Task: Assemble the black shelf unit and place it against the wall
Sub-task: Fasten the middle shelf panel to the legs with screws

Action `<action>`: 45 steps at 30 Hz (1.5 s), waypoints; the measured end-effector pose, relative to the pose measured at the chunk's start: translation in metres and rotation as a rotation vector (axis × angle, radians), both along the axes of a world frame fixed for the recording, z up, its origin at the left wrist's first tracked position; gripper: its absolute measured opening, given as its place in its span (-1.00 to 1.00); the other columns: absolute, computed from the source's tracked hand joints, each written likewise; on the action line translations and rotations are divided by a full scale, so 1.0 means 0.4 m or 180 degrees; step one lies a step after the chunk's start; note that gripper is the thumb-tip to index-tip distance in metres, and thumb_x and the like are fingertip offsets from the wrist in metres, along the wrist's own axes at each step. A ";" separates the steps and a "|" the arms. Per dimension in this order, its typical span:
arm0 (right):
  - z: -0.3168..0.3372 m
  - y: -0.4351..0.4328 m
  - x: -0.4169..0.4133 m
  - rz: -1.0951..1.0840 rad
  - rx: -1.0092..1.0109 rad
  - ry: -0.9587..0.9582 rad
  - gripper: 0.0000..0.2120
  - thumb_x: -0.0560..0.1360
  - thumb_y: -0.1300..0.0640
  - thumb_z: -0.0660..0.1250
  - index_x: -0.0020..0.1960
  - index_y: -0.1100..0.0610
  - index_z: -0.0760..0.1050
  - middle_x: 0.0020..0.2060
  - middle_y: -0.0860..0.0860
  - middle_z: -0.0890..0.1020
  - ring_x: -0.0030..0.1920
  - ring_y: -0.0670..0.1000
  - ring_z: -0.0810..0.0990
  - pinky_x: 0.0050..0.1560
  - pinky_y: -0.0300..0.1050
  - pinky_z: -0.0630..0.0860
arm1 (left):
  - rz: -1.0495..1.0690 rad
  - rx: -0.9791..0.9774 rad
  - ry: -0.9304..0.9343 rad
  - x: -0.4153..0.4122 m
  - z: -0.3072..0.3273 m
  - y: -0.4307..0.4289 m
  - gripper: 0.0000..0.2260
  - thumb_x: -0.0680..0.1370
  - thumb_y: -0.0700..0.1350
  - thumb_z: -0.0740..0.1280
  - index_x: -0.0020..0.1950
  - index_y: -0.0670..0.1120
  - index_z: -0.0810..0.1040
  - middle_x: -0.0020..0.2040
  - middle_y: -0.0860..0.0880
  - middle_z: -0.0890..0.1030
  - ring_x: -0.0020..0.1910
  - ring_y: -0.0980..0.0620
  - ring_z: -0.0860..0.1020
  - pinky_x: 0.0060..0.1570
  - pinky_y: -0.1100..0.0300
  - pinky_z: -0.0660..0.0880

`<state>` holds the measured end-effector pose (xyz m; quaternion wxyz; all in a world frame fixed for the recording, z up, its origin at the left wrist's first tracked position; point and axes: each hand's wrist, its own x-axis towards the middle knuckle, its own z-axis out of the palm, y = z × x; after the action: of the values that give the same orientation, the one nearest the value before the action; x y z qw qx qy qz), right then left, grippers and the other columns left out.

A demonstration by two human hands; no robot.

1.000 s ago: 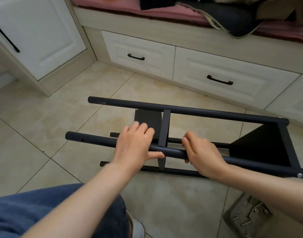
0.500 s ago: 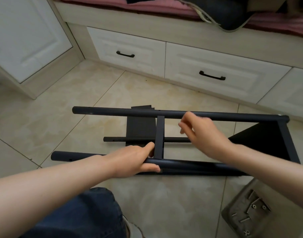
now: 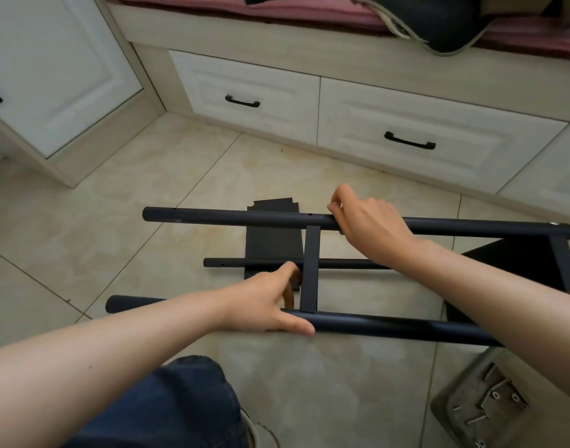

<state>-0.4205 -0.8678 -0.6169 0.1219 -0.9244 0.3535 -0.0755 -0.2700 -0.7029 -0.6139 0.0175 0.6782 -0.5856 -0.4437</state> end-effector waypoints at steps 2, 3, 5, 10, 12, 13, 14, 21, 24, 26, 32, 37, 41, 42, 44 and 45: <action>-0.005 -0.002 0.002 -0.0032 -0.0038 0.0006 -0.77 0.70 -0.04 -0.02 0.09 0.10 0.28 -0.33 0.04 0.55 -0.34 0.23 0.48 -0.30 0.04 0.32 | 0.0089 0.0043 0.0039 0.003 0.000 -0.016 -0.14 0.39 0.22 0.55 0.50 0.03 0.13 0.04 0.06 0.51 -0.13 0.19 0.51 -0.18 0.38 0.42; -0.006 -0.004 0.002 -0.0042 -0.0062 0.0011 -0.77 0.70 -0.04 -0.02 0.09 0.10 0.28 -0.34 0.03 0.54 -0.34 0.23 0.48 -0.31 0.03 0.30 | 0.0139 0.0070 0.0079 0.004 0.002 -0.025 -0.08 0.37 0.19 0.57 0.53 0.02 0.10 0.03 0.03 0.54 -0.13 0.16 0.52 -0.16 0.34 0.46; -0.011 -0.006 0.001 -0.0047 -0.0095 -0.0003 -0.76 0.70 -0.05 -0.02 0.09 0.10 0.28 -0.33 0.03 0.55 -0.33 0.23 0.50 -0.31 0.02 0.29 | 0.0293 0.0104 0.0187 0.004 0.010 -0.043 -0.08 0.37 0.14 0.59 0.54 -0.02 0.13 -0.02 0.01 0.60 -0.15 0.14 0.56 -0.11 0.26 0.51; -0.018 -0.004 0.001 -0.0059 -0.0105 -0.0093 -0.76 0.70 -0.05 -0.01 0.10 0.10 0.29 -0.28 0.07 0.61 -0.29 0.25 0.53 -0.30 0.01 0.29 | 0.0942 -0.1121 -0.0246 0.020 0.037 -0.078 -0.72 0.47 0.07 0.52 0.02 -0.01 0.52 -0.27 0.05 0.58 -0.27 0.08 0.54 -0.18 0.20 0.45; -0.017 -0.002 0.000 -0.0082 -0.0092 -0.0084 -0.76 0.70 -0.05 -0.01 0.10 0.10 0.29 -0.28 0.07 0.62 -0.30 0.25 0.54 -0.30 0.02 0.32 | 0.0864 -0.2141 -0.0834 0.018 0.051 -0.093 -0.78 0.51 0.07 0.47 -0.07 0.00 0.49 -0.22 0.09 0.51 -0.17 0.06 0.47 -0.12 0.15 0.40; -0.017 -0.001 0.000 -0.0086 -0.0098 -0.0080 -0.76 0.70 -0.05 -0.02 0.10 0.10 0.29 -0.28 0.06 0.63 -0.30 0.24 0.55 -0.29 0.02 0.34 | 0.0709 -0.2382 -0.1167 0.013 0.056 -0.104 -0.76 0.52 0.12 0.43 0.01 0.00 0.50 -0.13 0.10 0.50 -0.06 0.04 0.45 -0.03 0.14 0.38; -0.017 0.000 0.000 -0.0089 -0.0110 -0.0077 -0.76 0.70 -0.06 -0.02 0.11 0.10 0.29 -0.27 0.06 0.64 -0.29 0.24 0.56 -0.29 0.03 0.35 | 0.0578 -0.2379 -0.1456 0.007 0.056 -0.118 -0.66 0.52 0.19 0.38 0.13 -0.01 0.51 -0.01 0.10 0.50 0.07 0.03 0.43 0.09 0.13 0.36; -0.017 0.010 -0.004 -0.0115 -0.0166 -0.0016 -0.74 0.70 -0.06 0.00 0.14 0.12 0.30 -0.26 0.07 0.65 -0.24 0.26 0.59 -0.29 0.01 0.33 | 0.0208 -0.1242 -0.1996 -0.029 0.021 -0.202 -0.63 0.55 0.29 0.19 -0.10 -0.02 0.40 -0.26 0.07 0.46 0.03 -0.09 0.55 0.33 -0.03 0.27; -0.022 0.012 -0.008 -0.0125 -0.0272 -0.0010 -0.72 0.70 -0.06 -0.01 0.15 0.13 0.31 -0.31 0.07 0.61 -0.26 0.27 0.58 -0.32 -0.01 0.27 | 0.0233 -0.1189 -0.1944 -0.030 0.019 -0.210 -0.69 0.54 0.21 0.19 -0.19 -0.01 0.35 -0.28 0.04 0.48 -0.09 -0.09 0.52 0.17 -0.04 0.29; -0.024 0.012 -0.011 -0.0116 -0.0360 -0.0044 -0.71 0.69 -0.06 0.00 0.14 0.14 0.32 -0.32 0.08 0.61 -0.28 0.28 0.58 -0.33 -0.01 0.27 | 0.0265 -0.1190 -0.1972 -0.033 0.018 -0.210 -0.70 0.54 0.19 0.20 -0.23 0.00 0.33 -0.28 0.04 0.48 -0.13 -0.08 0.48 0.11 -0.05 0.26; -0.026 0.015 -0.020 0.0015 -0.0392 -0.0147 -0.71 0.69 -0.05 0.03 0.11 0.17 0.35 -0.42 0.03 0.49 -0.35 0.28 0.54 -0.38 -0.02 0.24 | 0.0297 -0.1325 -0.1997 -0.040 0.023 -0.195 -0.74 0.56 0.09 0.21 -0.22 -0.02 0.28 -0.29 0.05 0.41 -0.16 -0.08 0.41 0.08 -0.04 0.24; -0.026 0.019 -0.020 -0.0006 -0.0382 -0.0165 -0.73 0.69 -0.04 0.04 0.12 0.15 0.36 -0.41 0.01 0.44 -0.32 0.28 0.56 -0.36 -0.01 0.21 | 0.0323 -0.1301 -0.1562 -0.022 0.026 -0.180 -0.67 0.58 0.22 0.25 0.15 -0.01 0.44 -0.05 0.06 0.52 0.12 -0.03 0.44 0.25 -0.04 0.25; -0.030 0.018 -0.020 -0.0014 -0.0424 -0.0245 -0.74 0.69 -0.04 0.06 0.09 0.15 0.36 -0.42 0.02 0.49 -0.35 0.28 0.55 -0.38 -0.02 0.22 | 0.0561 -0.1878 -0.1468 -0.004 0.002 -0.133 -0.45 0.53 0.27 0.30 0.40 -0.01 0.38 0.25 0.04 0.45 0.30 -0.01 0.36 0.30 0.04 0.18; -0.031 0.018 -0.021 -0.0011 -0.0432 -0.0291 -0.74 0.69 -0.03 0.07 0.08 0.16 0.37 -0.42 0.03 0.53 -0.37 0.28 0.55 -0.39 -0.03 0.22 | 0.0772 -0.2358 -0.1552 -0.008 -0.007 -0.112 -0.49 0.51 0.24 0.33 0.32 -0.04 0.44 0.20 0.02 0.48 0.24 -0.03 0.41 0.22 0.07 0.22; -0.033 0.018 -0.021 -0.0019 -0.0461 -0.0341 -0.74 0.69 -0.02 0.08 0.07 0.16 0.38 -0.41 0.06 0.58 -0.39 0.28 0.55 -0.40 -0.04 0.23 | 0.1527 -0.2990 -0.1641 -0.036 -0.023 -0.069 -0.62 0.48 0.19 0.38 0.06 -0.07 0.47 -0.01 0.01 0.50 0.02 -0.06 0.46 0.02 0.08 0.30; -0.032 0.019 -0.021 -0.0026 -0.0470 -0.0351 -0.74 0.69 -0.02 0.08 0.07 0.16 0.38 -0.40 0.07 0.59 -0.39 0.28 0.55 -0.40 -0.04 0.24 | 0.1983 -0.2860 -0.1501 -0.059 -0.023 -0.056 -0.64 0.47 0.20 0.40 -0.03 -0.06 0.44 -0.07 0.03 0.49 -0.04 -0.06 0.48 -0.03 0.06 0.35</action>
<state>-0.4287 -0.8603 -0.6297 0.0725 -0.9238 0.3435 -0.1527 -0.2934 -0.7253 -0.6230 0.3017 0.8244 -0.4775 0.0361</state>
